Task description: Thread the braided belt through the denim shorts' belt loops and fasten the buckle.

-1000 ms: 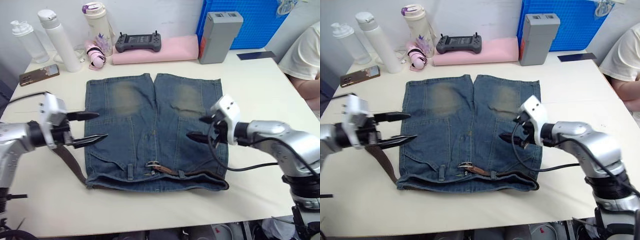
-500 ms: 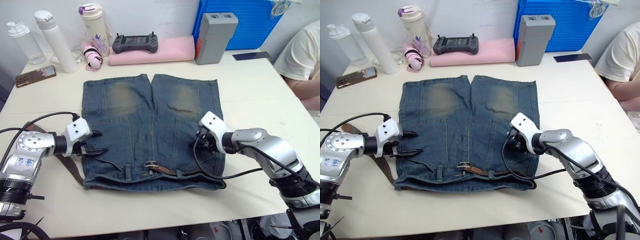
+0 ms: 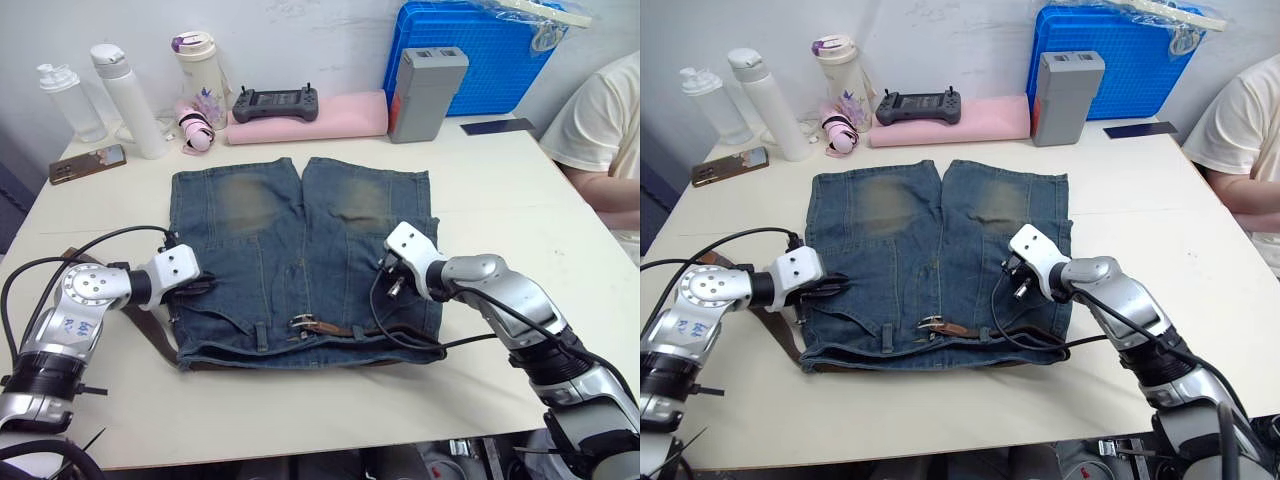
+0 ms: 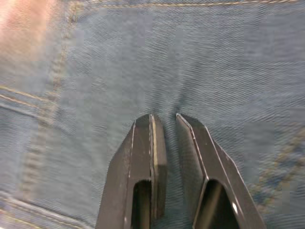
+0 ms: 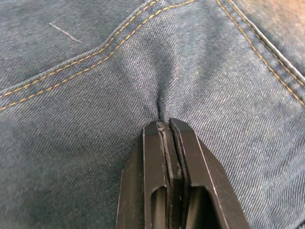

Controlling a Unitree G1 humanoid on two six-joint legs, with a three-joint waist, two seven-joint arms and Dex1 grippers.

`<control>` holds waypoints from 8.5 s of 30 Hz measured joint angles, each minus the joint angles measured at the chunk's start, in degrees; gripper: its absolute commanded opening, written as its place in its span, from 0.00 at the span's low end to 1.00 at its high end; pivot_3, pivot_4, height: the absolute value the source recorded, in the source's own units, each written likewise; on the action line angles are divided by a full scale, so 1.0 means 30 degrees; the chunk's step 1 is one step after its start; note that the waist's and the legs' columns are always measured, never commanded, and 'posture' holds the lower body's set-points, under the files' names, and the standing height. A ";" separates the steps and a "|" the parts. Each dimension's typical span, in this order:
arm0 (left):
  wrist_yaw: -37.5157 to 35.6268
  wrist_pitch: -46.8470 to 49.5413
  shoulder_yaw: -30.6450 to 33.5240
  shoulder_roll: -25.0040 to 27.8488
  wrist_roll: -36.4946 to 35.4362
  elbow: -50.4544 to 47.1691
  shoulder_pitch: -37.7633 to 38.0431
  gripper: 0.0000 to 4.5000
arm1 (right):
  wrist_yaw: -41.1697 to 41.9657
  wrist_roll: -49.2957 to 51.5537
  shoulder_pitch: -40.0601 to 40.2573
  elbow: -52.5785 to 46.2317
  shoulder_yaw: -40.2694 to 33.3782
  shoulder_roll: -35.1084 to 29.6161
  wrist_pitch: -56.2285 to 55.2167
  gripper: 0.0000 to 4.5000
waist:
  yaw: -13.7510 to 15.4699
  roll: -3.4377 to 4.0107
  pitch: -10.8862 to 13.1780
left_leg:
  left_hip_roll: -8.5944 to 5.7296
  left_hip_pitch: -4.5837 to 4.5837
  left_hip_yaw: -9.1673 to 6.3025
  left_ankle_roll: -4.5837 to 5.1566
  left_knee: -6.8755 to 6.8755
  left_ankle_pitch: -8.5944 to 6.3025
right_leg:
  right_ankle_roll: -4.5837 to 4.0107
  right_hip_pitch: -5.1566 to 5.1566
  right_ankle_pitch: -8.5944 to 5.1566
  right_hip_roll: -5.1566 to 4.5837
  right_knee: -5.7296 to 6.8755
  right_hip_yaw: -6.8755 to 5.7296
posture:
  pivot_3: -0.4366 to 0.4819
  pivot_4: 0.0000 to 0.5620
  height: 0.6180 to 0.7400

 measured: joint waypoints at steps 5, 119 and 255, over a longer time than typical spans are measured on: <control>0.3690 -0.2733 -0.1758 -0.1091 0.3624 0.4360 -0.3517 0.17 | -0.1776 -0.1729 -0.1648 0.3606 -0.0071 0.1757 -0.1693 0.00 | 0.0059 0.0016 -0.0003 | -0.0028 -0.0026 -0.0016 0.0003 0.0003 0.0002 | 0.0001 -0.0008 0.0001 -0.0008 0.0007 -0.0011 | 0.48 0.27 0.71; 0.1114 -0.7099 -0.0599 0.4765 0.5958 -1.1346 0.4979 0.02 | -0.0003 -0.9262 0.2131 -0.3968 0.3411 0.0274 -1.6383 1.00 | -0.0008 -0.0183 0.0325 | -0.0115 -0.0679 0.0185 0.0007 0.0024 0.0008 | 0.0020 -0.0631 0.0011 0.0029 -0.0025 -0.0051 | 0.48 0.27 0.71; 1.1871 1.4585 0.9358 -0.3882 -3.4111 -2.2949 1.9561 0.67 | 0.8060 0.2868 0.2247 -0.7362 -0.2156 0.1080 -0.0736 0.00 | -0.0445 -0.0106 0.0369 | 0.0026 -0.0390 -0.0071 -0.0003 0.0033 -0.0019 | -0.0058 -0.0312 -0.0030 0.0075 -0.0073 0.0041 | 0.48 0.27 0.71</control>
